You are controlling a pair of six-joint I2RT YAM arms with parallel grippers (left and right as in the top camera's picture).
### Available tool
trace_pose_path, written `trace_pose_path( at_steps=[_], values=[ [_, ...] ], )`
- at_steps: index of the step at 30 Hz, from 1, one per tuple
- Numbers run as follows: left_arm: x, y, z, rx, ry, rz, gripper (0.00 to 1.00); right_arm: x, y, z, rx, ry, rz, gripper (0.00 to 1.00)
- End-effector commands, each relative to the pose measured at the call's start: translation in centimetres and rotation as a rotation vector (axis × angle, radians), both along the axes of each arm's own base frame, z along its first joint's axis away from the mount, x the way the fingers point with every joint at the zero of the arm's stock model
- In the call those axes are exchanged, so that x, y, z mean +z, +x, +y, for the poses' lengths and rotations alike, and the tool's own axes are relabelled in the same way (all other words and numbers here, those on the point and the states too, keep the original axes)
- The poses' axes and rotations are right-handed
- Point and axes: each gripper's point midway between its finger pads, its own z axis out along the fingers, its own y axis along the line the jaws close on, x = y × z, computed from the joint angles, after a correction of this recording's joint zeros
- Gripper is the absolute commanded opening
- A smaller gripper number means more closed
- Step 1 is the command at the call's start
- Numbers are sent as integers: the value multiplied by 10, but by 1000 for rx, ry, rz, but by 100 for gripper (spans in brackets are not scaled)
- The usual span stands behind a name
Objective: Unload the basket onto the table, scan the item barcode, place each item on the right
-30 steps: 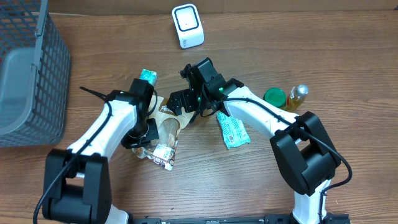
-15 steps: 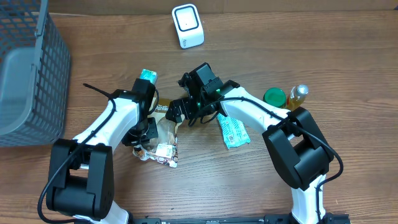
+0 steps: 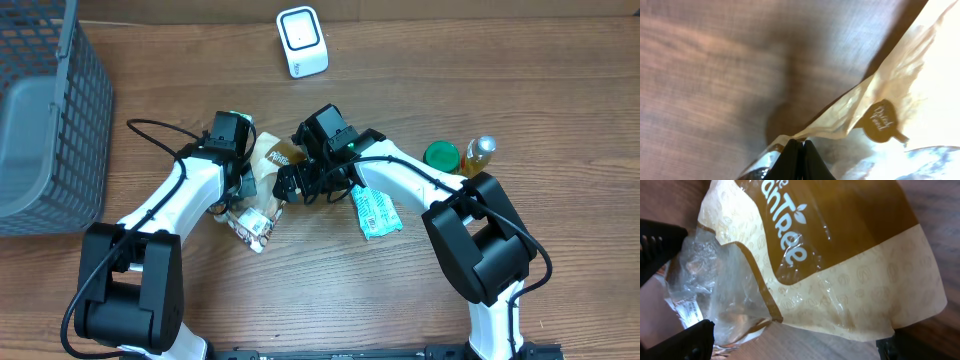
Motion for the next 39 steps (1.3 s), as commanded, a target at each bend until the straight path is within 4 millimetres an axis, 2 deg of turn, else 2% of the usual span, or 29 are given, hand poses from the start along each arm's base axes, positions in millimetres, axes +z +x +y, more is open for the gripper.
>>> trace_pose_path(
  at_steps=[1,7,11,13,19,23,27,29,31,33,36,39],
  values=[
    [-2,9,-2,-11,-8,-26,6,-5,10,-7,-36,-42,-39,100],
    [-10,15,-15,-54,-66,-27,4,2,29,-1,-70,-15,-112,100],
    [-21,13,-16,-70,-63,1,4,8,61,-10,-141,-48,-244,100],
    [-26,11,-16,-70,-61,17,5,11,71,-14,-164,-48,-274,100],
    [-29,10,-17,-80,-67,27,4,22,86,-8,-178,0,-336,100],
    [-17,13,-28,-105,-126,12,4,40,102,3,-188,68,-419,100],
    [20,17,-43,-128,-208,-30,5,46,101,12,-169,110,-431,100],
    [45,13,-57,-155,-292,-46,6,46,97,16,-157,111,-424,90],
    [63,3,-68,-176,-366,-43,7,45,92,21,-146,111,-420,71],
    [71,-10,-70,-163,-396,-16,8,45,89,25,-135,114,-420,58],
    [67,-32,-70,-144,-390,69,7,45,84,30,-123,115,-419,42],
    [56,-48,-69,-141,-377,134,5,43,83,30,-122,109,-415,40]
  ],
)
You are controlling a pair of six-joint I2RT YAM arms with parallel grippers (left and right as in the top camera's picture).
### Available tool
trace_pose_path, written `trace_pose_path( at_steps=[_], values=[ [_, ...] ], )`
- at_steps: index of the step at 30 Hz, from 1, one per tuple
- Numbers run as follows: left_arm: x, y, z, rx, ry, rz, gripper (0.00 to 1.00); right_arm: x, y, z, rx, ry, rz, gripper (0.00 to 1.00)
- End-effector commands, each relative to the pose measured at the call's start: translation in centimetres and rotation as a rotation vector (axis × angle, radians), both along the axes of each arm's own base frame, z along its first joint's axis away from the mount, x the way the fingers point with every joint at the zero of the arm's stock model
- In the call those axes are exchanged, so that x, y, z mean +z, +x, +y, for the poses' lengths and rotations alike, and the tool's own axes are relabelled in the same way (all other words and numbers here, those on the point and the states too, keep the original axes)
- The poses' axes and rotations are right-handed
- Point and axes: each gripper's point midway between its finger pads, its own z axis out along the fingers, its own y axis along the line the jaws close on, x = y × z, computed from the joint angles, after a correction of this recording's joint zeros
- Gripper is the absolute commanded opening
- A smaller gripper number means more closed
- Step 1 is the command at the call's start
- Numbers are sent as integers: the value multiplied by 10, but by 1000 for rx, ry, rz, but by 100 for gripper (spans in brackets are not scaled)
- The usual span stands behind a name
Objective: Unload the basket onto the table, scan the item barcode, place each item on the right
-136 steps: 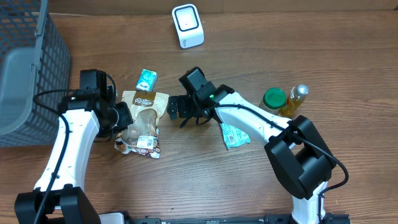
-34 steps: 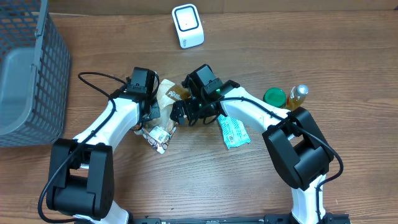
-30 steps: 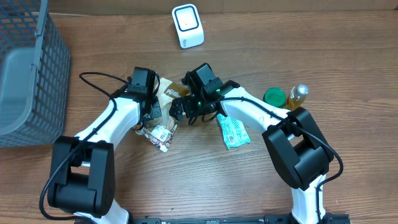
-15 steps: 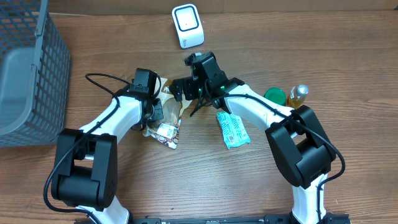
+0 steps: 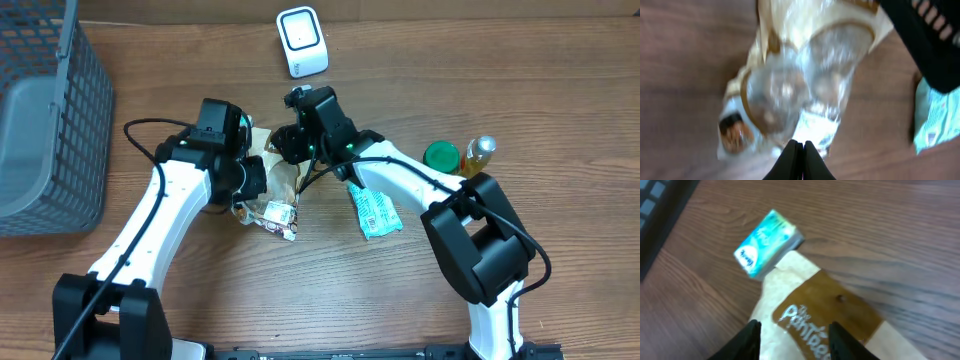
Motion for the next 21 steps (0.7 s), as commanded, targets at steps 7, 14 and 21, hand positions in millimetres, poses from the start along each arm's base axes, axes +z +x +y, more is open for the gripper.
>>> trace_pose_path(
  at_steps=[7,14,21],
  values=[
    [-38,-43,-6,-18,-9,150,6,-8,-6,0,-10,-4,44,37],
    [-60,-48,-5,-4,-14,137,7,-34,-14,-5,-11,-48,103,36],
    [-73,-51,-2,8,-8,125,9,-64,-50,-24,11,-146,284,36]
  ],
)
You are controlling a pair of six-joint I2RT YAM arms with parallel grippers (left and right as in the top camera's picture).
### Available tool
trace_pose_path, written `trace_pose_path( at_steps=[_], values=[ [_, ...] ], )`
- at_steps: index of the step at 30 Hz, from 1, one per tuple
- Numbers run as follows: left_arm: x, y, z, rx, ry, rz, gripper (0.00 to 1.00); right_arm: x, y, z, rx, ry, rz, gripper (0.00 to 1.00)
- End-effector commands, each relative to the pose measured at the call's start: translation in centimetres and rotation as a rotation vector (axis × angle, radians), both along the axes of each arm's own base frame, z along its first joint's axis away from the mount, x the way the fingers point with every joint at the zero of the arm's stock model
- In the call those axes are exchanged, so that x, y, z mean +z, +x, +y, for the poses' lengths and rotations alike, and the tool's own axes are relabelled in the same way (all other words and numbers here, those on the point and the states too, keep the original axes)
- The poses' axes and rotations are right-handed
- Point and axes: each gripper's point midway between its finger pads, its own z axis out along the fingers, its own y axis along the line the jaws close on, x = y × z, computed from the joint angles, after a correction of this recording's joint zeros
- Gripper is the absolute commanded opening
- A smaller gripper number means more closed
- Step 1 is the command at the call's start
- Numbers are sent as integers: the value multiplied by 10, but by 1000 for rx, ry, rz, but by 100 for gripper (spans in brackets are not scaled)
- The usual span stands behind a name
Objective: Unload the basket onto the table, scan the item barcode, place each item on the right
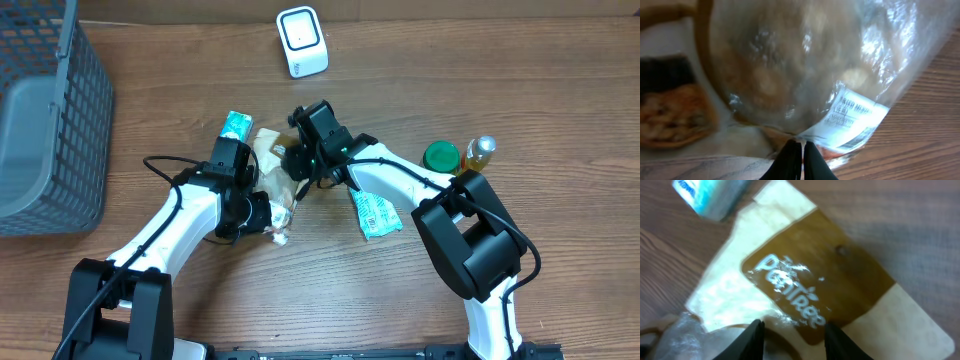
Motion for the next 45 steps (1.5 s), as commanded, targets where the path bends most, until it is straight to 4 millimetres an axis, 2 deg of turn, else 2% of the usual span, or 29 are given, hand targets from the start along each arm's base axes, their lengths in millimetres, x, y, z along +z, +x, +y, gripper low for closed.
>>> trace_pose_path(
  at_steps=[1,8,10,12,18,23,26,28,29,30,32,36,38,43,45],
  values=[
    [-6,-5,0,10,5,17,9,-14,-20,-4,24,-13,101,36],
    [-8,-2,10,16,64,0,9,-19,-78,-5,5,31,424,36],
    [-9,0,15,21,95,-8,9,-19,-94,-6,-14,25,506,31],
    [-9,2,18,24,114,-16,9,-20,-110,-6,-31,3,571,31],
    [-10,6,36,27,217,-44,11,-23,-152,3,15,-88,636,27],
    [-10,9,45,34,269,-57,11,-8,-175,12,68,-115,622,27],
    [-9,9,45,34,267,-58,10,13,-168,4,49,-139,557,27],
    [-6,12,43,33,259,-63,9,32,-153,-5,19,-145,476,28],
    [0,16,39,31,242,-66,9,45,-138,-13,-12,-148,400,32],
    [5,19,36,20,227,-70,10,51,-129,-17,-34,-154,360,41],
    [18,26,27,0,186,-74,10,61,-105,-31,-96,-172,262,49],
    [41,39,14,-16,126,-96,14,65,-63,-50,-198,-180,141,54],
    [44,42,13,-15,122,-106,16,65,-48,-53,-221,-161,97,64],
    [30,35,30,-2,219,-79,18,65,-31,-56,-179,-148,31,81],
    [19,31,37,-2,257,-55,18,63,-28,-61,-177,-156,27,82]
  ],
)
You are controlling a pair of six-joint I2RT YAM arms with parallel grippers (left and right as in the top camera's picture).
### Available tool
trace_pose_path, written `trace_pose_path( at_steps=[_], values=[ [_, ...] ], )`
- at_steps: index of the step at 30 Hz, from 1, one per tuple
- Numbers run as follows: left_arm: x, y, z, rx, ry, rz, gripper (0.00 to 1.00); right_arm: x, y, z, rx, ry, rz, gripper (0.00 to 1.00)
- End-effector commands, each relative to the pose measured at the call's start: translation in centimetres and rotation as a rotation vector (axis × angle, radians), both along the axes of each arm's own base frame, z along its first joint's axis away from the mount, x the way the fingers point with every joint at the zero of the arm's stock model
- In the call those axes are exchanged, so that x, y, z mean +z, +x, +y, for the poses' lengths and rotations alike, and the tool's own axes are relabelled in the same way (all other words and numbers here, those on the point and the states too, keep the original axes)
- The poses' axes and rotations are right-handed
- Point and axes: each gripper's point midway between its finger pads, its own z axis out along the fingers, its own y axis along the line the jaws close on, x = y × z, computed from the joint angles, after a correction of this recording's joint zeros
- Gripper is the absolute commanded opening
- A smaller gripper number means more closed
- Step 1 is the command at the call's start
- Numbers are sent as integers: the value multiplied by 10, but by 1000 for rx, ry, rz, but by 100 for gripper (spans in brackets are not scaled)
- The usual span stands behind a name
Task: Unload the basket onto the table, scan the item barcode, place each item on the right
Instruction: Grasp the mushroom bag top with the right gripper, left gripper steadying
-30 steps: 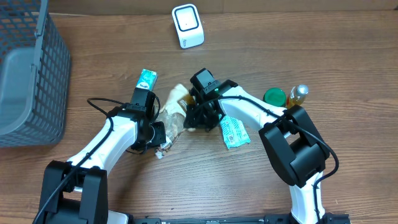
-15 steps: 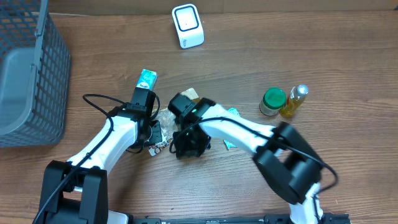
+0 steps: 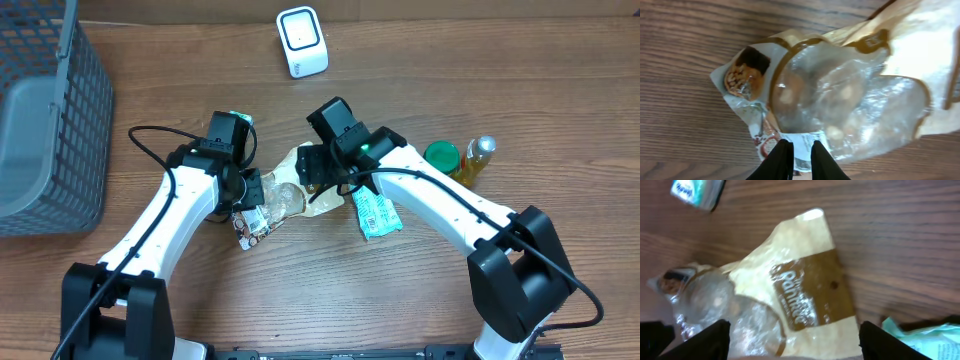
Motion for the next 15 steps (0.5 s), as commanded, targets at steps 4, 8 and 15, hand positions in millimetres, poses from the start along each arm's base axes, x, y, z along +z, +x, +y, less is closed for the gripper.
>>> trace_pose_path(
  at_steps=[4,8,15],
  values=[
    [-47,-17,14,-16,96,98,17,-11,12,-17,-2,-40,-10,86],
    [-65,-22,16,-18,107,148,15,-22,11,-8,53,23,36,88],
    [-74,-21,15,-18,109,158,15,-44,3,17,198,115,84,91]
  ],
)
